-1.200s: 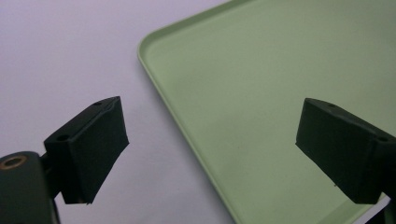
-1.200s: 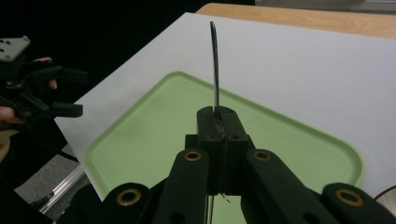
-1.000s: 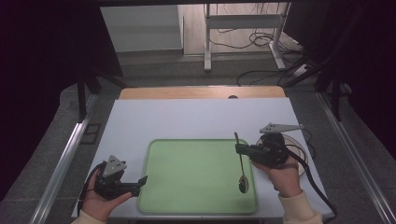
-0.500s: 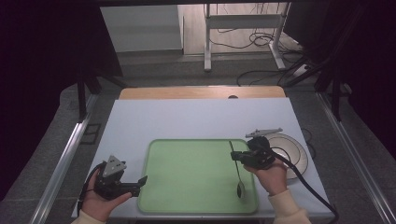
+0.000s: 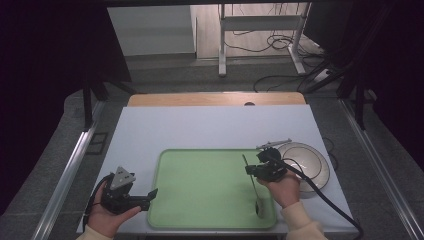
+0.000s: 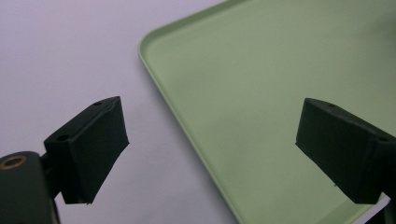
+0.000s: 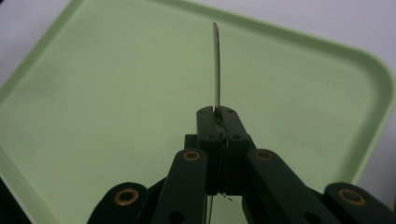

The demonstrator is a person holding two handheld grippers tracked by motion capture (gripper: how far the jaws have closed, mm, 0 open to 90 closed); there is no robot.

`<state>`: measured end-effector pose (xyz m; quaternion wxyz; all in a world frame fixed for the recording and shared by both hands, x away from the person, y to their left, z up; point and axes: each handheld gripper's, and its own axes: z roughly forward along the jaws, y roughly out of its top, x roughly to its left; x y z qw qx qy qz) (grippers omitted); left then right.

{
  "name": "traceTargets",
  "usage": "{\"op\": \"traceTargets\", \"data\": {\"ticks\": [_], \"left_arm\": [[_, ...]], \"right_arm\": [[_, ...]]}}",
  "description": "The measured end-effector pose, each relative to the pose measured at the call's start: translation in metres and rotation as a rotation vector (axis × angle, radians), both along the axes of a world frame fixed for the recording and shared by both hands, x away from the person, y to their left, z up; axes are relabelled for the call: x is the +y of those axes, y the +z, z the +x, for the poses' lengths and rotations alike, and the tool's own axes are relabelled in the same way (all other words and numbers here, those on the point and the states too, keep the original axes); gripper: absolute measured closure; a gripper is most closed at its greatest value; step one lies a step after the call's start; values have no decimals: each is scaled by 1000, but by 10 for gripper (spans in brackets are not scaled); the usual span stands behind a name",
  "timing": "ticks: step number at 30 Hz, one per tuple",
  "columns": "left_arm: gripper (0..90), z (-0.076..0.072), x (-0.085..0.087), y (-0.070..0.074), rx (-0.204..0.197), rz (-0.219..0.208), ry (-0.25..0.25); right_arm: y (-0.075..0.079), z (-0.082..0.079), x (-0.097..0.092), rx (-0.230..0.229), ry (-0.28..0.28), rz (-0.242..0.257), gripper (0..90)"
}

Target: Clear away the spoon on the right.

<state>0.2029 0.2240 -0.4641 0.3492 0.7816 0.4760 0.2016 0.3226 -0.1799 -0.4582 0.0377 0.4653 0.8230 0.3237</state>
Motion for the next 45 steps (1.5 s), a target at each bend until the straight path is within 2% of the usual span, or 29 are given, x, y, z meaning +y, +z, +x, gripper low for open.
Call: {"op": "traceTargets", "data": {"ticks": [3,4,5,6,10,15,17,19,20,22,24,25,26,28,29,31,34,39,45], "left_arm": [[90,0,0,0,0,0,0],[90,0,0,0,1,0,-1],[90,0,0,0,1,0,-1],[90,0,1,0,1,0,0],[90,0,0,-1,2,1,-2],[90,0,0,0,1,1,-4],[90,0,0,0,1,1,-4],[90,0,1,-1,3,-2,-1],[90,0,1,-1,3,-2,-1],[90,1,1,-1,2,-1,-1],[90,1,1,-1,2,0,-2],[90,1,1,-1,2,0,-2],[90,1,1,0,1,0,-4],[90,1,1,0,1,-1,-3],[90,1,1,0,3,2,-4],[90,1,1,0,3,1,-2],[90,4,1,1,2,-4,-3],[90,6,2,0,8,-8,-5],[91,4,6,0,1,-10,7]], "right_arm": [[-8,3,2,21,-7,-4,875],[-16,6,4,50,-11,-12,869],[-16,6,4,50,-11,-12,869],[-21,8,5,59,-16,-27,864],[-27,10,8,62,-20,-58,857],[-28,9,8,57,-18,-70,826],[-28,9,8,51,-18,-79,745],[-27,8,8,38,-19,-83,568],[-27,8,8,38,-19,-83,568],[-23,8,7,19,-16,-67,417],[-21,8,6,4,-13,-53,370],[-21,8,6,4,-13,-53,370],[-18,6,5,-25,-6,-47,344],[-17,6,5,-34,-1,-40,340],[-14,5,4,-56,11,-17,319],[-12,4,4,-61,15,-6,298],[-7,2,1,-117,42,-3,238],[-2,-1,-2,-162,71,31,224],[7,-6,-7,-208,105,45,222]]}}
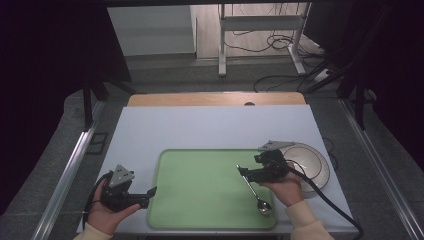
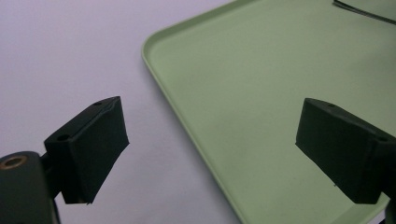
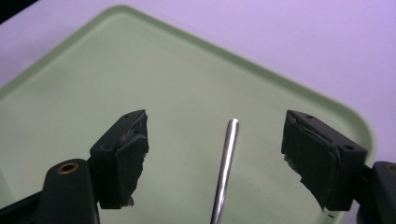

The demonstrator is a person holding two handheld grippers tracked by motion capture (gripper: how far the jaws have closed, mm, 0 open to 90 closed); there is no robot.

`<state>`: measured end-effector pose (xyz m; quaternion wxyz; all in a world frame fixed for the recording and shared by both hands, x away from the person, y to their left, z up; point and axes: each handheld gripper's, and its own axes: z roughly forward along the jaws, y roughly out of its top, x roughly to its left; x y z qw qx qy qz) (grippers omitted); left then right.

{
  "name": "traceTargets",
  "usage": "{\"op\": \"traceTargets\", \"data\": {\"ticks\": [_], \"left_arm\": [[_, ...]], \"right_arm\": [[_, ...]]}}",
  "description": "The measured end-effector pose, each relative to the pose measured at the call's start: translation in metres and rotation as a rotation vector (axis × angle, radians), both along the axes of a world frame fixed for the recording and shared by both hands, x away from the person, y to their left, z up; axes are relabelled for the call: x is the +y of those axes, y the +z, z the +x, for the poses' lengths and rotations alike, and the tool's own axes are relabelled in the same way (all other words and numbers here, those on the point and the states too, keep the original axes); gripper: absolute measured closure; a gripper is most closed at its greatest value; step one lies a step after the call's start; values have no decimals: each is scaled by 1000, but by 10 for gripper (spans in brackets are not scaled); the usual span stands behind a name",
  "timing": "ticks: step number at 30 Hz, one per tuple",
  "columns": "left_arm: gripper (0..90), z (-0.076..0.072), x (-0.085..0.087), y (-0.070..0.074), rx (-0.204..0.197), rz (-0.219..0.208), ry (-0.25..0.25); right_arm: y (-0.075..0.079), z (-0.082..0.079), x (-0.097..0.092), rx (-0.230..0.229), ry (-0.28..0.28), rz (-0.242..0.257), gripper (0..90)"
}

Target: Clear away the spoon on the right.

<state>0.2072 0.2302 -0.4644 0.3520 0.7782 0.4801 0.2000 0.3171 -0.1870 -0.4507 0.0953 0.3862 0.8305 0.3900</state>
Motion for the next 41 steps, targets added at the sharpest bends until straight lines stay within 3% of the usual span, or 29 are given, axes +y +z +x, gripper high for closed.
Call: {"op": "traceTargets", "data": {"ticks": [3,6,8,10,11,13,17,19,22,23,26,32,41], "left_arm": [[91,0,-1,4,-18,-10,4],[91,0,-3,6,-36,-6,-2],[91,-2,-3,3,-29,1,-11],[91,-3,-2,2,-25,1,-11],[91,-4,-2,4,-36,-8,-3],[91,-6,-3,6,-47,-6,-4],[91,-7,-3,6,-47,-2,-3],[91,-6,-3,5,-46,-1,0],[91,-5,-3,5,-46,3,2],[91,-3,-3,4,-45,2,7],[91,-2,-3,4,-45,2,10],[91,-1,-5,3,-46,3,8],[91,-2,-2,3,-48,0,16]], "right_arm": [[10,-7,-10,-35,20,48,222],[14,-10,-15,-55,21,50,221],[26,-18,-26,-107,18,47,218],[30,-21,-31,-117,10,65,218],[36,-27,-44,-135,-7,110,218],[40,-34,-58,-168,-30,132,218],[40,-44,-79,-180,-66,155,212],[31,-53,-99,-195,-71,168,210],[23,-58,-109,-202,-68,169,210],[15,-60,-115,-178,-69,181,210],[12,-60,-117,-163,-70,192,210],[12,-59,-113,-185,-50,183,210],[12,-56,-110,-174,-62,190,210]]}}
